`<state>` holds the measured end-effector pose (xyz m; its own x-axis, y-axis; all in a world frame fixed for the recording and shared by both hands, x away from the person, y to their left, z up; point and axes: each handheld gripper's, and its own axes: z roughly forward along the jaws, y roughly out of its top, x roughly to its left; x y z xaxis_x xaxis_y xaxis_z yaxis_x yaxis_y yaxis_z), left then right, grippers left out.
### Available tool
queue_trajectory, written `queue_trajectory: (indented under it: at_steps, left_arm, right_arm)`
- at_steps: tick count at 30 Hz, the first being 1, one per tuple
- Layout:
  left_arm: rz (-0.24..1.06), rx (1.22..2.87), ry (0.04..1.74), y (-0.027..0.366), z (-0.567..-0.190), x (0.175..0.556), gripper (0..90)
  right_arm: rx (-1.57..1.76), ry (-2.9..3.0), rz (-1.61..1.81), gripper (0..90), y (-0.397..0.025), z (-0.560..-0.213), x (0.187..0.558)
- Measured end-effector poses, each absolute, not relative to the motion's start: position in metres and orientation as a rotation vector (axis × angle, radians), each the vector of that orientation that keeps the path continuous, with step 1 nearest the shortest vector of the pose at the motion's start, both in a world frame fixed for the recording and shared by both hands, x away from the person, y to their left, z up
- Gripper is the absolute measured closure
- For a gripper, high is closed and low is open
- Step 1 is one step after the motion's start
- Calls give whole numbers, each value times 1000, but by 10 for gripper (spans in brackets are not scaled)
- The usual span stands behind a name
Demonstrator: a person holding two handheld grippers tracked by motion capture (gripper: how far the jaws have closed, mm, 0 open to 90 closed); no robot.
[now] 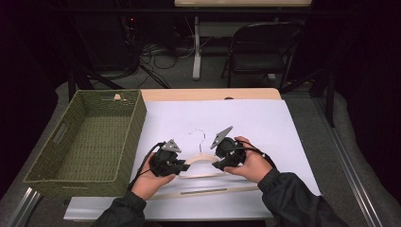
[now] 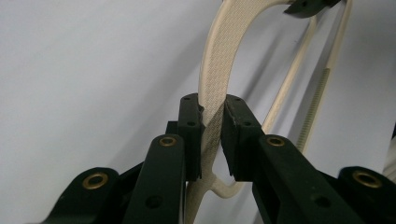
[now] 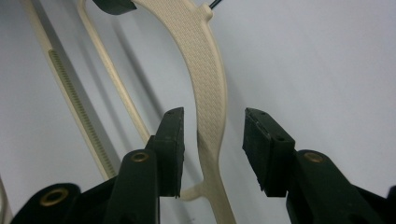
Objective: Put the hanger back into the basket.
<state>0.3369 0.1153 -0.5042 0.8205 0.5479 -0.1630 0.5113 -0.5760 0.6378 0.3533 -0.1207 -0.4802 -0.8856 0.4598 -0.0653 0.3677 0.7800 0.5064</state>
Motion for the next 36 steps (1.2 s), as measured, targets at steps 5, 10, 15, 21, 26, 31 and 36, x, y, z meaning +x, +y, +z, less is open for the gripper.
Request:
queue_trajectory:
  at_steps: [5, 10, 15, 21, 26, 31, 36]
  left_arm:
    - [63, 2293, 750, 115, -499, 329, 790]
    - [59, 2305, 730, 116, -494, 323, 790]
    - [7, 2300, 700, 123, -488, 322, 660]
    - [-54, 2363, 686, 131, -490, 319, 545]
    - [-72, 2384, 681, 133, -499, 317, 555]
    - [-125, 2415, 660, 132, -507, 320, 613]
    - [-162, 2431, 646, 131, -509, 322, 651]
  right_arm:
    - [619, 2765, 744, 650, -112, -481, 351]
    - [516, 2739, 726, 740, -106, -479, 339]
    - [427, 2704, 722, 747, -106, -475, 329]
    - [399, 2690, 733, 750, -107, -472, 324]
    - [378, 2682, 740, 751, -107, -472, 323]
    - [378, 2683, 742, 751, -107, -472, 322]
    - [378, 2683, 743, 751, -107, -472, 322]
